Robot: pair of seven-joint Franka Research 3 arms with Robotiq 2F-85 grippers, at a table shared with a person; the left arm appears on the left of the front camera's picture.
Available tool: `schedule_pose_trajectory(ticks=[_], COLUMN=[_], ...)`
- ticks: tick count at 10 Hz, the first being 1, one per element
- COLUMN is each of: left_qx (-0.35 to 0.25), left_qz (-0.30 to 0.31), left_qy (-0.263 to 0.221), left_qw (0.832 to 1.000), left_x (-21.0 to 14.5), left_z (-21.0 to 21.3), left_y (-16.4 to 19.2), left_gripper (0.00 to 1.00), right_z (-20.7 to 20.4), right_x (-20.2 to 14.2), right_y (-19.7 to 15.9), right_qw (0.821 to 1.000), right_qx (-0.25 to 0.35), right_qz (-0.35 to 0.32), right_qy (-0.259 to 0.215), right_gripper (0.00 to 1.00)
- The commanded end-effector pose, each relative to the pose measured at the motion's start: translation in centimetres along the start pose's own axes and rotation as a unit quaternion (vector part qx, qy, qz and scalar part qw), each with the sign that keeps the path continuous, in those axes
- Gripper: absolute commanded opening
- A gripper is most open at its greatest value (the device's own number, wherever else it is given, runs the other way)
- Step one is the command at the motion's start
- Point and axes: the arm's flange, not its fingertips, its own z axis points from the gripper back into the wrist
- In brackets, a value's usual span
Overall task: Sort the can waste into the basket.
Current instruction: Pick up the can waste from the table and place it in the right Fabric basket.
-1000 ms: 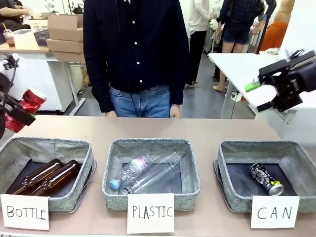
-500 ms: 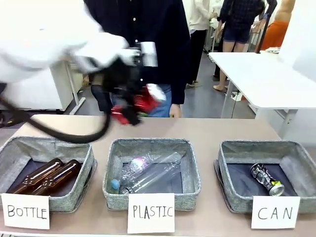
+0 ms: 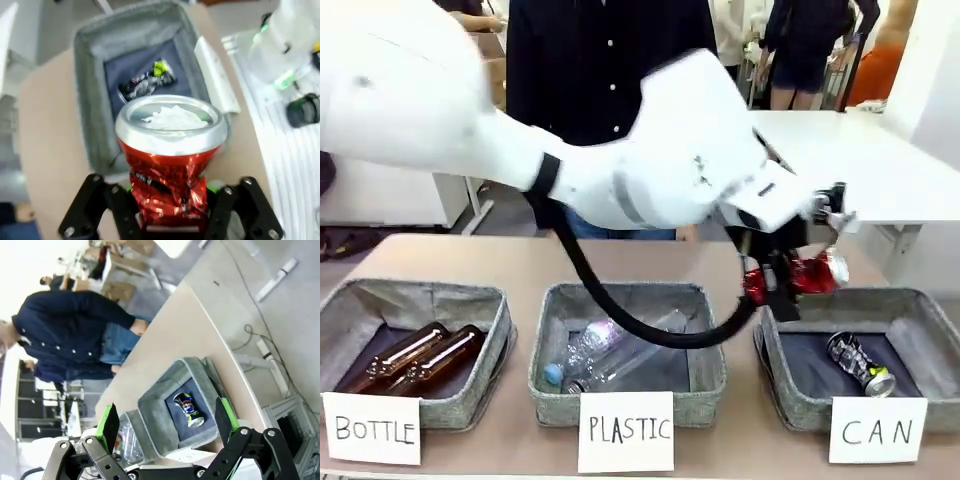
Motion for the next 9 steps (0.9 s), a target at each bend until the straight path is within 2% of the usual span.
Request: schedule_pose_trajectory(ticks=[1, 4, 7, 8, 9], left_qx=[0.004, 0.017, 0.002, -0.009, -0.009], left_qz=[0.003, 0.041, 0.047, 0.053, 0.054], left_qy=[-0.015, -0.024, -0.016, -0.014, -0.011], left_qw=[1.000, 0.999, 0.999, 0.998, 0.998], left_x=[0.9, 2.2, 2.3, 2.3, 2.3], left_z=[-3.0, -5.3, -7.2, -7.7, -8.0], left_y=[1.2, 4.1, 4.6, 4.9, 5.0], left_gripper=[0.00, 0.00, 0.00, 0.40, 0.59], right_z=[-0.8, -0.8, -0.8, -0.8, -0.8], right_x=[0.4, 0.4, 0.4, 0.4, 0.4], right_y=[2.1, 2.1, 2.1, 2.1, 2.1], right_qw=[1.000, 1.000, 1.000, 1.000, 1.000], right_qx=[-0.007, -0.007, -0.007, -0.007, -0.007], right_qz=[0.026, 0.026, 0.026, 0.026, 0.026], right_qy=[0.009, 0.009, 0.009, 0.009, 0.009], right_gripper=[1.00, 1.00, 1.00, 1.00, 1.00])
